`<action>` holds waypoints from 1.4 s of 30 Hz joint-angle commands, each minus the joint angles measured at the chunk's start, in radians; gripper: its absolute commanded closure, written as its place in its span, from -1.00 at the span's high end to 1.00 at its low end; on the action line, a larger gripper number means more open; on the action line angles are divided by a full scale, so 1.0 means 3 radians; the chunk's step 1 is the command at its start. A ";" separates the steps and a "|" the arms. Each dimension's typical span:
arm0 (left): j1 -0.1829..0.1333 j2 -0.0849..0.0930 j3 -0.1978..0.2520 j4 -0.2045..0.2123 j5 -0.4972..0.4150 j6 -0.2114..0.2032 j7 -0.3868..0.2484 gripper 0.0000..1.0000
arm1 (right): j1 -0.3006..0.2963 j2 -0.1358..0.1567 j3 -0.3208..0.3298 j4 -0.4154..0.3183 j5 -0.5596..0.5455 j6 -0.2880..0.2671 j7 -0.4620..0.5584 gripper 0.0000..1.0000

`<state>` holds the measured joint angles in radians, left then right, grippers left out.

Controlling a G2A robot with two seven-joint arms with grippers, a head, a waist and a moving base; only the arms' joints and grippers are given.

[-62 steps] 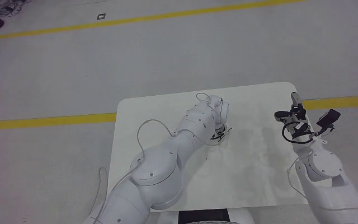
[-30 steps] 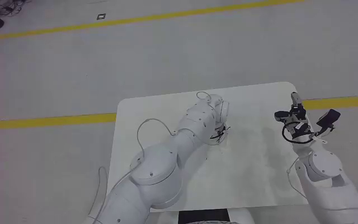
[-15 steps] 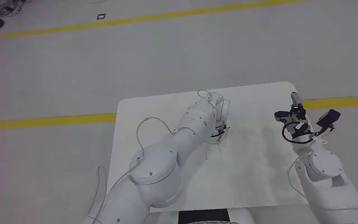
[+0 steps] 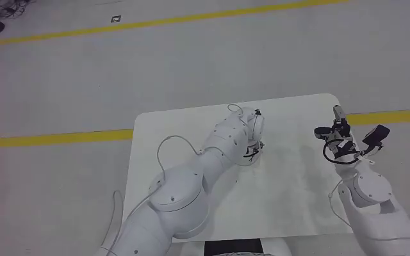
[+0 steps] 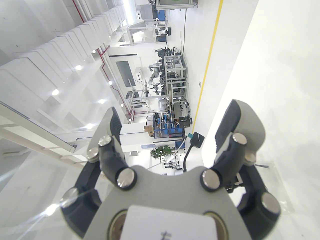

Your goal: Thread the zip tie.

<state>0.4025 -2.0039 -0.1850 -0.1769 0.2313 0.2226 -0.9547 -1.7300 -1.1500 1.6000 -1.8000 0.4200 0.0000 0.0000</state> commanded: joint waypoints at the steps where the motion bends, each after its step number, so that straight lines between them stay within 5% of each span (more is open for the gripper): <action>1: 0.0007 0.0001 0.0003 0.0007 0.0009 -0.0003 0.0005 -0.60 | 0.0000 0.0000 0.0000 0.0000 0.0000 0.0000 0.0000 1.00; 26: 0.0040 0.0003 0.0006 0.0021 0.0053 -0.0023 -0.0005 -0.68 | 0.0000 0.0000 0.0000 0.0000 0.0000 0.0000 0.0000 1.00; 42: 0.0041 0.0002 0.0000 0.0015 0.0068 0.0029 -0.0035 -1.00 | 0.0000 0.0000 0.0000 0.0000 0.0000 0.0000 0.0000 1.00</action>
<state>0.4158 -2.0031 -0.1845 -0.1710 0.2522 0.2292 -0.9639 -1.7300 -1.1500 1.6000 -1.8000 0.4200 0.0000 0.0000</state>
